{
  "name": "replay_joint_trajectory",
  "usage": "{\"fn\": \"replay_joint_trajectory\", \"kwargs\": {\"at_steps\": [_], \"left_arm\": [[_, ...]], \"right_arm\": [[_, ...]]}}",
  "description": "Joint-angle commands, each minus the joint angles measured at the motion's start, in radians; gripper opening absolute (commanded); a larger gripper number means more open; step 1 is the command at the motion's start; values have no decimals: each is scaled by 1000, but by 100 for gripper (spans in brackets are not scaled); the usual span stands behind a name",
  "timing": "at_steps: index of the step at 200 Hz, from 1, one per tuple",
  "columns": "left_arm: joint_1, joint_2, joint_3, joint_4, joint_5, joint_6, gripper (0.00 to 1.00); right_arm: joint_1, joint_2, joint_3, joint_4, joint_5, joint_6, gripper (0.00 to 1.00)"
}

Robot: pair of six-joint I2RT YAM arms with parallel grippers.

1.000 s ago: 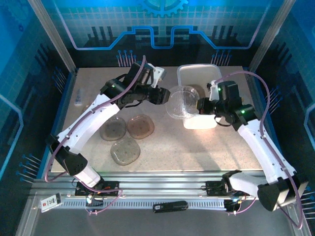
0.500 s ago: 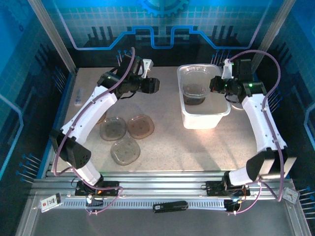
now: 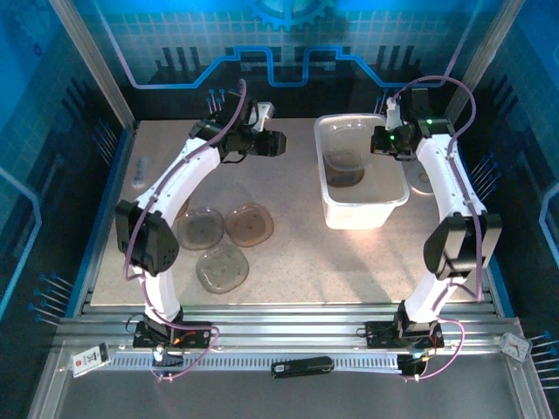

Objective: Place the plates into the plastic bin on the countertop

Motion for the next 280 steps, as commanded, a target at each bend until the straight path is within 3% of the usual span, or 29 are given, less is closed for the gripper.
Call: {"fn": "replay_joint_trajectory", "kwargs": {"at_steps": [1, 101, 280], "left_arm": [[22, 38, 64, 11, 49, 16, 61], [66, 174, 165, -7, 118, 22, 61], [75, 270, 252, -58, 115, 26, 61]], "right_arm": [[-7, 60, 77, -61, 53, -34, 0], [21, 339, 326, -148, 118, -61, 0], [28, 576, 459, -188, 130, -83, 0]]}}
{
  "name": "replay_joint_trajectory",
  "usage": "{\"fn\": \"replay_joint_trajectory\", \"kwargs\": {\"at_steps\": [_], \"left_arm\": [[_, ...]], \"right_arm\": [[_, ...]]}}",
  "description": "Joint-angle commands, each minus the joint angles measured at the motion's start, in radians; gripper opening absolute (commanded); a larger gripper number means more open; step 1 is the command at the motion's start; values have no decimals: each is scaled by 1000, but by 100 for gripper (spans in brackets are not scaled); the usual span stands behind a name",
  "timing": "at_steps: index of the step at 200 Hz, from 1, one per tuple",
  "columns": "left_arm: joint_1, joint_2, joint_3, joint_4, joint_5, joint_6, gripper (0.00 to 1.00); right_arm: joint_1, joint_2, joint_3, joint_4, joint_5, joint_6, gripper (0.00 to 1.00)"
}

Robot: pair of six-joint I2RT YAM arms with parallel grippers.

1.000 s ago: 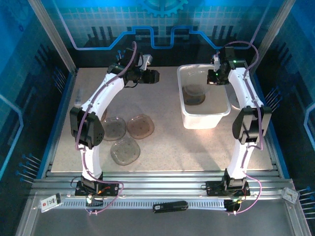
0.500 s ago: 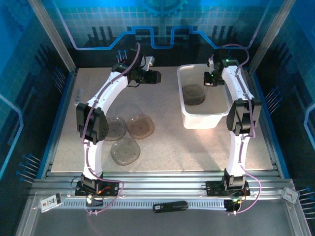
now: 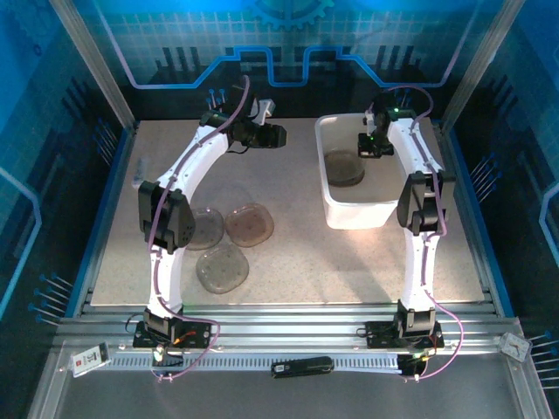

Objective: Place the plates into the plastic bin on the countertop

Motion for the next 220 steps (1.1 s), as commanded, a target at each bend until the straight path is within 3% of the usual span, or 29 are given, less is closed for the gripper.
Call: {"fn": "replay_joint_trajectory", "kwargs": {"at_steps": [1, 42, 82, 114, 152, 220], "left_arm": [[10, 25, 35, -23, 15, 21, 61], [10, 32, 37, -24, 19, 15, 61], [10, 29, 37, -30, 16, 14, 61], [10, 23, 35, -43, 12, 17, 61], [10, -2, 13, -48, 9, 18, 61], [10, -108, -103, -55, -19, 36, 60]], "right_arm": [[11, 42, 49, -37, 6, -20, 0], [15, 56, 44, -40, 17, -17, 0], [21, 70, 45, -27, 34, -8, 8], [23, 74, 52, -25, 40, -2, 18], [28, 67, 56, -26, 41, 4, 42], [46, -9, 80, -35, 46, -4, 58]]}}
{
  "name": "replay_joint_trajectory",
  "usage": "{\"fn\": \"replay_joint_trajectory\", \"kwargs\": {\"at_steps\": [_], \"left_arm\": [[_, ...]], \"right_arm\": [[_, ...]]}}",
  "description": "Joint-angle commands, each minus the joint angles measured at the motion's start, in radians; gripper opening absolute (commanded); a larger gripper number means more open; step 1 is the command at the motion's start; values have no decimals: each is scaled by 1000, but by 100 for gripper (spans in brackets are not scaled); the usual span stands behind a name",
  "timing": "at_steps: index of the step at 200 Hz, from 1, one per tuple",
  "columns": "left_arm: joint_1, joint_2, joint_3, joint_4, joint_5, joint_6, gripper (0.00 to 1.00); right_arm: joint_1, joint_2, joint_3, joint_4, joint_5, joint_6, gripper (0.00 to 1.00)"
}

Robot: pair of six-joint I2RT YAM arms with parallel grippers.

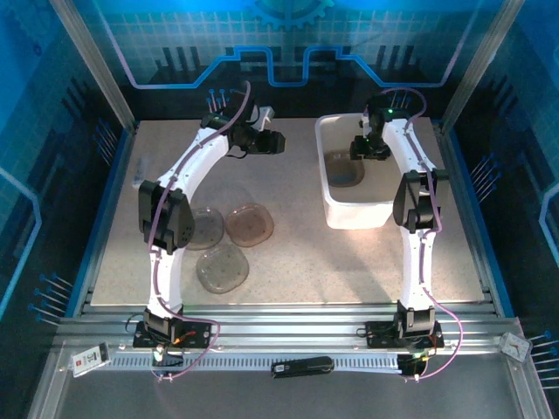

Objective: Place the plates into the plastic bin on the countertop

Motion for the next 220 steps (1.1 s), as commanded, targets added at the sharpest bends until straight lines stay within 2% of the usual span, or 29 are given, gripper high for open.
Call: {"fn": "replay_joint_trajectory", "kwargs": {"at_steps": [1, 36, 60, 90, 127, 169, 220], "left_arm": [[10, -92, -42, -29, -18, 37, 60], [13, -161, -119, -93, -52, 57, 60], [19, -216, -200, -144, -59, 78, 60], [22, -267, -308, -198, -89, 109, 60], [28, -315, -445, -148, -140, 165, 60], [60, -267, -502, -91, -213, 196, 60], [90, -171, -515, -77, -211, 220, 60]], "right_arm": [[26, -63, 35, -19, 13, -10, 58], [49, -159, 31, -39, 24, -9, 59], [69, -269, -53, -23, 27, -1, 59], [96, -460, -272, 61, 24, 20, 58], [136, -702, -573, 160, 5, 46, 58], [197, -970, -910, 259, -14, 119, 59], [245, -1188, -1130, 278, -8, 196, 60]]}}
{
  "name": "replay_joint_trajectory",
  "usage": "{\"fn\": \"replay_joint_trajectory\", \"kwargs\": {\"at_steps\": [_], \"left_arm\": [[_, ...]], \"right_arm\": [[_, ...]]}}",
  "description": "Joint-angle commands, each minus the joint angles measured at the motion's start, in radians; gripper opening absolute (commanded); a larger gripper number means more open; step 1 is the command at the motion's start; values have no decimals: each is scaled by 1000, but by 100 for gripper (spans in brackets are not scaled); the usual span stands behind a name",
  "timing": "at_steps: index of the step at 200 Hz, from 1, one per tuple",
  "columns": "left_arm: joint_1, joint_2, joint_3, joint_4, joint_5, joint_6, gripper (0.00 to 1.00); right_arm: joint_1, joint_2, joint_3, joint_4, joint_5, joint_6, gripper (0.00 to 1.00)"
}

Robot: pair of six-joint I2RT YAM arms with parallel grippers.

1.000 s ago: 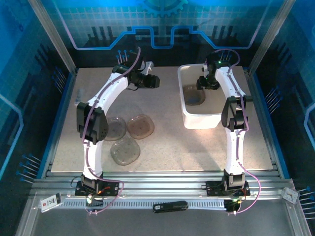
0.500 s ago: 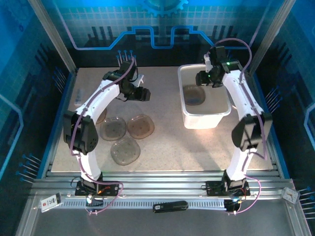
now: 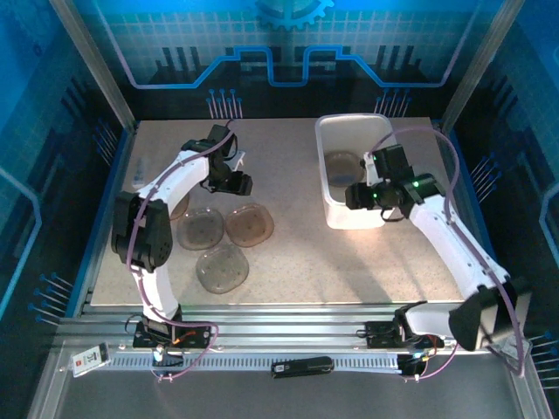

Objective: Place the plates into the plastic bin on the countertop

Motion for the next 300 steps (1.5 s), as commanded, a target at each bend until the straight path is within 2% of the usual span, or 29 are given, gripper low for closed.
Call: {"fn": "replay_joint_trajectory", "kwargs": {"at_steps": [1, 78, 192, 257, 300], "left_arm": [[12, 51, -19, 13, -12, 39, 60], [14, 130, -55, 49, 57, -6, 59], [-18, 125, -182, 97, 66, -31, 52], [-38, 123, -185, 101, 69, -48, 32], [-49, 114, -186, 100, 78, -60, 23]], "right_arm": [[15, -78, -62, 45, 1, 62, 60], [38, -231, -181, 73, 8, 115, 61], [45, -274, -258, 111, -5, 132, 60], [45, -287, -274, 116, 0, 134, 61], [45, -295, -277, 114, 4, 132, 60]]}}
